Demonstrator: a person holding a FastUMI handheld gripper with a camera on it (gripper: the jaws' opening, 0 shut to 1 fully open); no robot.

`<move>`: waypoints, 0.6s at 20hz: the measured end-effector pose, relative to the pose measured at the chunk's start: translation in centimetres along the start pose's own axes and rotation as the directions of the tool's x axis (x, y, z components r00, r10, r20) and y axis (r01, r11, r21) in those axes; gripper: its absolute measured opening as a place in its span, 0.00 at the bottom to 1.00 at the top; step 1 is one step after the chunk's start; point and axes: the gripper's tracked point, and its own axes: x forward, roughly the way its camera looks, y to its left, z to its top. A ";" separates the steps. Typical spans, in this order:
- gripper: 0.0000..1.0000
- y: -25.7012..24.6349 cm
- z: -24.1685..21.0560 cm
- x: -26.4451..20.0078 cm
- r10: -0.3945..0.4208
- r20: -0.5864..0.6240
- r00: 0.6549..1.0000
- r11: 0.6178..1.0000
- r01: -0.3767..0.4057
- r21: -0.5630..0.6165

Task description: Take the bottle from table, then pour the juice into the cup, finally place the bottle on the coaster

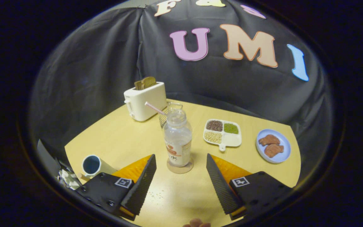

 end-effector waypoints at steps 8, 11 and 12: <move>0.99 -4.1 10.8 -12.4 -0.191 0.236 0.953 0.976 0.211 -0.059; 1.00 -5.3 14.0 -16.5 -0.263 0.294 0.919 0.957 0.287 -0.039; 1.00 -5.5 15.0 -17.9 -0.279 0.311 0.909 0.954 0.299 -0.017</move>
